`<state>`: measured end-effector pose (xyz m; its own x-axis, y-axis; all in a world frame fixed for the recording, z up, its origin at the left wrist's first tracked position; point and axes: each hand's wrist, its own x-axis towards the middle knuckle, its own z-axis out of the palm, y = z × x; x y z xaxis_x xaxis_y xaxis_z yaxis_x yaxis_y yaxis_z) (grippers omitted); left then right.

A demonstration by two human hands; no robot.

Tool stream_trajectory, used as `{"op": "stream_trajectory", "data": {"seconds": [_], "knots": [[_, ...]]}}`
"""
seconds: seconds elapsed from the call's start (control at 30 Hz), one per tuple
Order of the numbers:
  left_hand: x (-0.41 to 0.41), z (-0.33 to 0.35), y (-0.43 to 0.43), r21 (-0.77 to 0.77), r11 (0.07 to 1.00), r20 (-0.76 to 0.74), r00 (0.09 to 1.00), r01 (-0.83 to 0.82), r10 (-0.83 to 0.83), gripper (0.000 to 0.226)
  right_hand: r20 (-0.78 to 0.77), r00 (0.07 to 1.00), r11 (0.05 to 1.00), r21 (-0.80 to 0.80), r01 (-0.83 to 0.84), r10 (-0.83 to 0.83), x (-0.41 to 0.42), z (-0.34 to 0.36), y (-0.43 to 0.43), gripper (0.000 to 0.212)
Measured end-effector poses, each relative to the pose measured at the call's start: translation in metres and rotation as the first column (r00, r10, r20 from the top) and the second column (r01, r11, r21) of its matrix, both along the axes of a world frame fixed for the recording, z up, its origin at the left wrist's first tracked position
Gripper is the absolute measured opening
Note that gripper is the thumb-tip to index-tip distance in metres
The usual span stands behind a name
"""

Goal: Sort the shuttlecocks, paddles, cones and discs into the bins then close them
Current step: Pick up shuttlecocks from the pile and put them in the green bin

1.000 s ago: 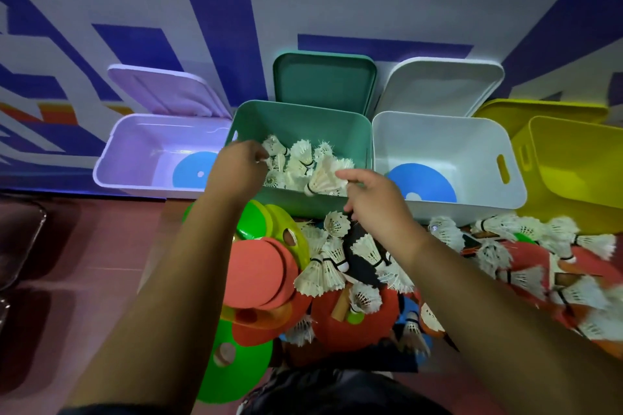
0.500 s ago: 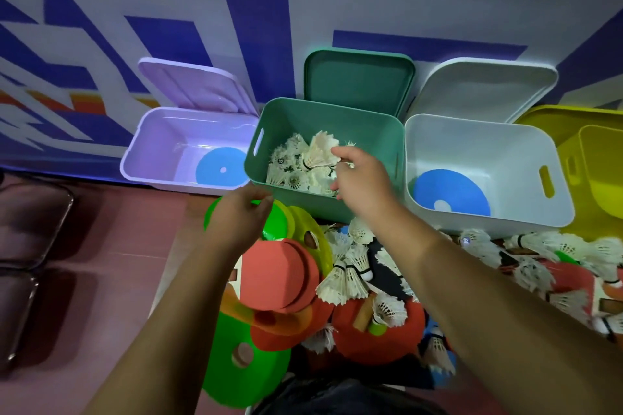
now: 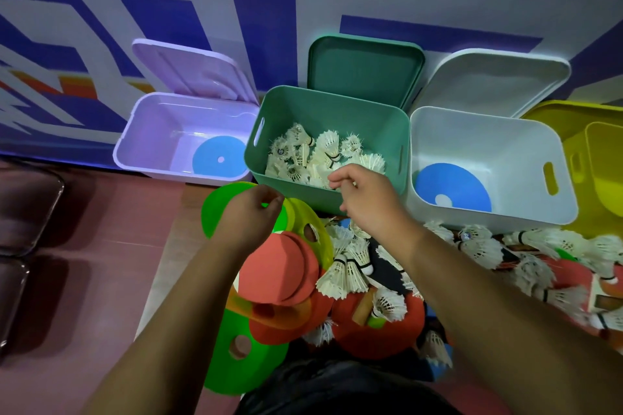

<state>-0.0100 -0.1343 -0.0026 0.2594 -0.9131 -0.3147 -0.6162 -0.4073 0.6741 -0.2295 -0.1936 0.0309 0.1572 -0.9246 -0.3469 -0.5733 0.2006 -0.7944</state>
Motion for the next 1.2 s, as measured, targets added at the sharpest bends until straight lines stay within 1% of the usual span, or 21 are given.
{"op": "stream_trajectory", "data": {"seconds": [0.1, 0.17, 0.33, 0.43, 0.53, 0.57, 0.63, 0.67, 0.73, 0.8, 0.93, 1.03, 1.17, 1.2], "knots": [[-0.014, -0.004, 0.004, 0.036, 0.994, -0.009, 0.995, 0.104, -0.104, 0.012, 0.046, 0.996, 0.997, -0.021, 0.071, -0.07, -0.014, 0.006, 0.01, 0.035], [-0.026, -0.006, 0.007, 0.055, 0.984, -0.001, 0.985, 0.171, -0.171, 0.011, 0.049, 0.996, 0.996, -0.02, 0.081, -0.08, -0.023, 0.007, 0.018, 0.036], [-0.052, -0.013, 0.017, 0.118, 0.953, -0.021, 0.96, 0.28, -0.279, 0.012, 0.009, 1.0, 1.0, 0.013, 0.01, -0.01, -0.044, -0.004, 0.04, 0.035], [-0.067, -0.02, 0.025, 0.204, 0.934, 0.001, 0.954, 0.294, -0.301, 0.03, -0.026, 1.0, 0.999, 0.048, -0.016, 0.017, -0.056, -0.017, 0.053, 0.033], [-0.087, -0.03, 0.036, 0.302, 0.899, 0.01, 0.942, 0.316, -0.334, 0.056, -0.08, 0.996, 0.995, 0.088, -0.038, 0.045, -0.069, -0.035, 0.064, 0.029], [-0.094, -0.034, 0.041, 0.326, 0.892, -0.001, 0.944, 0.313, -0.331, 0.068, -0.123, 0.989, 0.993, 0.094, -0.071, 0.082, -0.074, -0.04, 0.068, 0.028], [-0.109, -0.038, 0.05, 0.382, 0.88, 0.0, 0.952, 0.283, -0.307, 0.09, -0.23, 0.951, 0.978, 0.08, -0.191, 0.204, -0.083, -0.049, 0.078, 0.026], [-0.115, -0.039, 0.055, 0.406, 0.876, 0.018, 0.956, 0.262, -0.294, 0.092, -0.289, 0.918, 0.962, 0.071, -0.262, 0.271, -0.087, -0.054, 0.084, 0.026], [-0.125, -0.043, 0.065, 0.418, 0.883, 0.066, 0.963, 0.212, -0.262, 0.081, -0.39, 0.844, 0.924, 0.059, -0.377, 0.369, -0.094, -0.063, 0.095, 0.026], [-0.131, -0.044, 0.072, 0.398, 0.903, 0.095, 0.972, 0.16, -0.214, 0.072, -0.452, 0.79, 0.896, 0.053, -0.44, 0.415, -0.098, -0.069, 0.104, 0.028], [-0.13, -0.034, 0.084, 0.324, 0.942, 0.104, 0.987, 0.084, -0.124, 0.071, -0.55, 0.698, 0.846, 0.03, -0.532, 0.459, -0.101, -0.076, 0.118, 0.021], [-0.126, -0.017, 0.095, 0.252, 0.968, 0.084, 0.996, 0.014, -0.036, 0.063, -0.58, 0.651, 0.806, 0.016, -0.592, 0.49, -0.098, -0.077, 0.123, 0.017], [-0.117, 0.0, 0.114, 0.197, 0.976, 0.065, 0.994, -0.094, 0.083, 0.063, -0.624, 0.533, 0.712, 0.054, -0.7, 0.571, -0.091, -0.078, 0.133, 0.028], [-0.115, 0.003, 0.119, 0.187, 0.974, 0.055, 0.991, -0.127, 0.118, 0.063, -0.624, 0.523, 0.702, 0.058, -0.71, 0.58, -0.09, -0.076, 0.135, 0.032]]}}
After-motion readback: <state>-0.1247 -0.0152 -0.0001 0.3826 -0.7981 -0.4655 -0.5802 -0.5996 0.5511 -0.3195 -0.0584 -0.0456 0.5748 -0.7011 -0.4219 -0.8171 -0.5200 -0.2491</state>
